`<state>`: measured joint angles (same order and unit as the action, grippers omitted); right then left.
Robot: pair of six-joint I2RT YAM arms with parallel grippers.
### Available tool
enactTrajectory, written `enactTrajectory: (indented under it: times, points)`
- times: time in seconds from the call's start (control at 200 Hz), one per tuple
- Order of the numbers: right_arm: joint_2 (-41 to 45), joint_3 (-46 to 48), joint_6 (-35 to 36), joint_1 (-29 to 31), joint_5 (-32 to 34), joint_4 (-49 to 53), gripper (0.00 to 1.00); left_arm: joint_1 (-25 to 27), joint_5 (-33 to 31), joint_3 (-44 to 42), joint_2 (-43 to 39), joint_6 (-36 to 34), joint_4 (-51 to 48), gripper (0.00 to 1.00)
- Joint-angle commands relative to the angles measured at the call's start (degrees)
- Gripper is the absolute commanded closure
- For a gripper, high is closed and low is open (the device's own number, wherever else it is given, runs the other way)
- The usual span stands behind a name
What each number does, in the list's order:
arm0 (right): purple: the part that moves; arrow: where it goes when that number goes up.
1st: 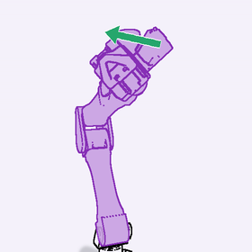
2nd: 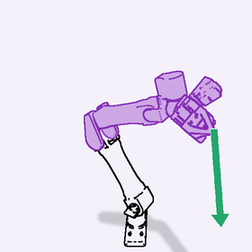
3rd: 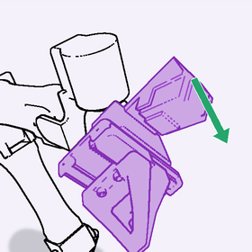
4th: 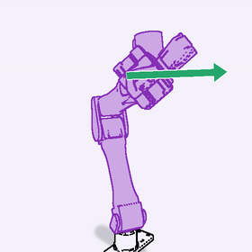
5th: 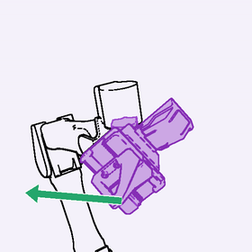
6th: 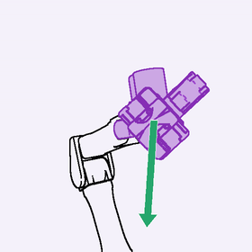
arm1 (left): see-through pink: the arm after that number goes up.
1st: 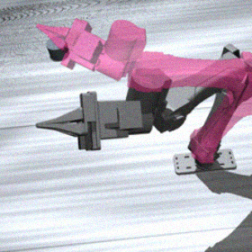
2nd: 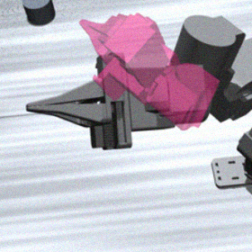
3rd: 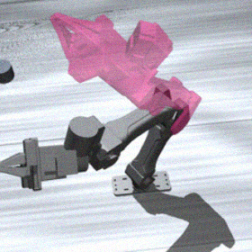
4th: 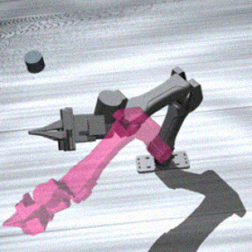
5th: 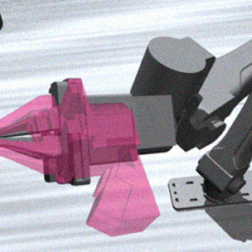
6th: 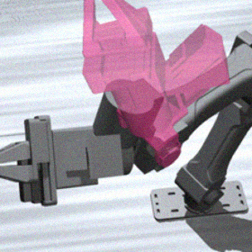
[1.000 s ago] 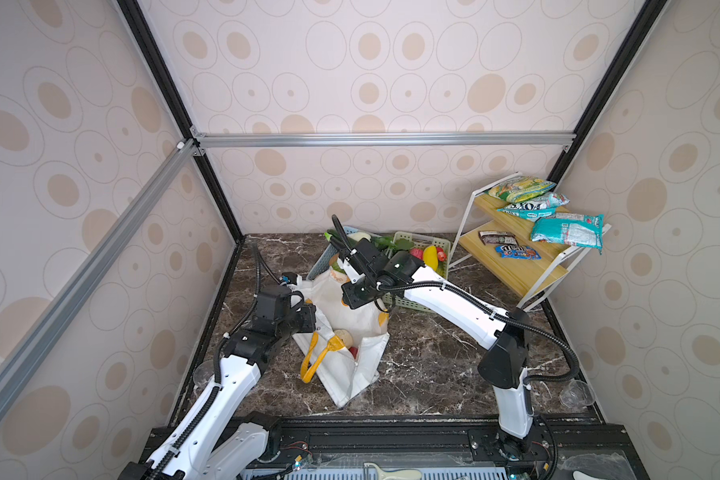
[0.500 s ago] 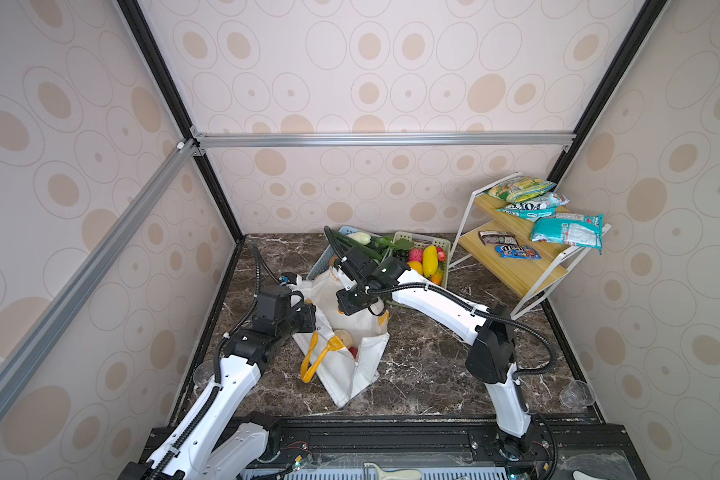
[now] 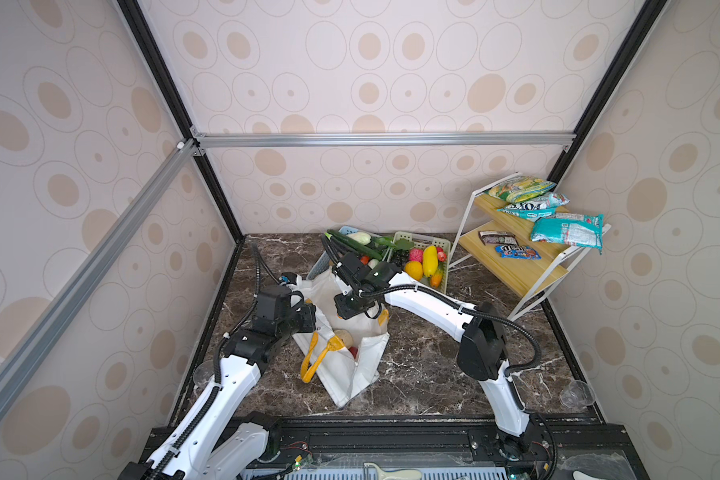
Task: Place the food into the grocery bag and tie it
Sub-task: 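Lower the small orange fruit into the bag while the left gripper holds the rim, then open the right gripper to release the small orange fruit and lift out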
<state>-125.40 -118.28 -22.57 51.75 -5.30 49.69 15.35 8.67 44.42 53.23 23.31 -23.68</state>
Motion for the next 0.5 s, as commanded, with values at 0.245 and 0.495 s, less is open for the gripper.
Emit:
enactTrajectory:
  times: [0.245,0.495]
  points:
    - [1.58,-0.21,0.06,0.32,1.85,0.94,0.54,-0.51,-0.80,1.71,-1.11,0.21,0.22,1.00]
    - [6.31,0.50,0.50,0.22,2.08,1.30,0.52,-0.50,-0.76,1.83,-0.91,0.25,0.26,1.00]
